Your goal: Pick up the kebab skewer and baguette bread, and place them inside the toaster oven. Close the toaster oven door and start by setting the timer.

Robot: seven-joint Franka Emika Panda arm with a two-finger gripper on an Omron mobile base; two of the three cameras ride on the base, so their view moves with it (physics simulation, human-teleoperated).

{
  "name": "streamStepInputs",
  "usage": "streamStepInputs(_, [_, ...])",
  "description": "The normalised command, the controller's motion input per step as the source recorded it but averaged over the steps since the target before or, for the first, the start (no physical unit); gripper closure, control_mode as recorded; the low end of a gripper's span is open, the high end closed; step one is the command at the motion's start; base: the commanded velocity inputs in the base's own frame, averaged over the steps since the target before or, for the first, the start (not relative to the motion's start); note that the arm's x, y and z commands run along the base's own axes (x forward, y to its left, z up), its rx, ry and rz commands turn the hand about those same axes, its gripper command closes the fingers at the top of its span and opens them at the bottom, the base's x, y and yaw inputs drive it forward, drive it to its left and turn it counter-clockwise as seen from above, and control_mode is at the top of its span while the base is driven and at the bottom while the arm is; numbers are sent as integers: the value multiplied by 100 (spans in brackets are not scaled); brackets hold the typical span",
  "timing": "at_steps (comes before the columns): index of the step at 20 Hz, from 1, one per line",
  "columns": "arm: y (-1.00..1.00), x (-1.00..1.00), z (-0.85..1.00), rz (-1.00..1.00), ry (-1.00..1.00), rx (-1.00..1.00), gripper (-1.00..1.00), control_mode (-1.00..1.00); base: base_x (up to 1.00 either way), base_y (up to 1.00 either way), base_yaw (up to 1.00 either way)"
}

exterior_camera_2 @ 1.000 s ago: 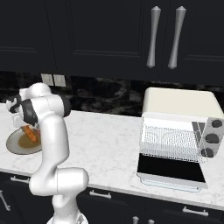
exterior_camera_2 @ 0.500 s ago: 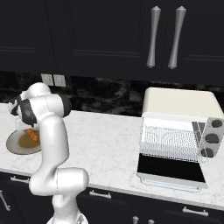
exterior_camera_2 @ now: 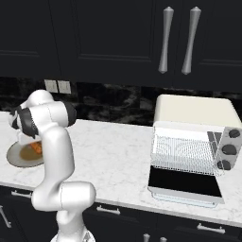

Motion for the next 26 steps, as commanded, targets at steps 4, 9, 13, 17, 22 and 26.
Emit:
streamStepInputs(4, [-25,-18,-6,0,0,-1,-100,-100,0,0,0])
streamStepInputs(9, [-10,-9,-33,0,0,-3,100,-100,0,0,0])
streamStepInputs(13, [-1,0,-31,0,0,-1,100,-100,0,0,0])
streamStepInputs(17, [-1,-10,-16,0,0,0,100,-100,0,0,0])
streamStepInputs(22, [-14,-14,23,0,-1,0,100,-100,0,0,0])
streamStepInputs(26, [-36,-48,33,0,-3,0,100,-100,0,0,0])
